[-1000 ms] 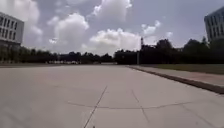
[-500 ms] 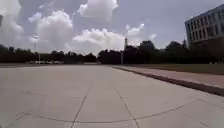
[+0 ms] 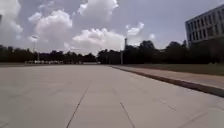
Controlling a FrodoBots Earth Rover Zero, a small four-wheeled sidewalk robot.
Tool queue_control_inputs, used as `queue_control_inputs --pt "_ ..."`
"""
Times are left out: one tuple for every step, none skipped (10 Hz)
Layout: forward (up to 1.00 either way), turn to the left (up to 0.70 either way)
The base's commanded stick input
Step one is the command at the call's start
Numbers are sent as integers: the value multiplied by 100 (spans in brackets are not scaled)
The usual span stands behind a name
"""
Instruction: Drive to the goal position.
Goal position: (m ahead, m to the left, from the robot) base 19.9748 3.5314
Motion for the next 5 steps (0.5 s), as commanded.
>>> queue_control_inputs --pt "70 6" --pt "70 6" --pt "70 6" --pt "70 6" --pt "70 6"
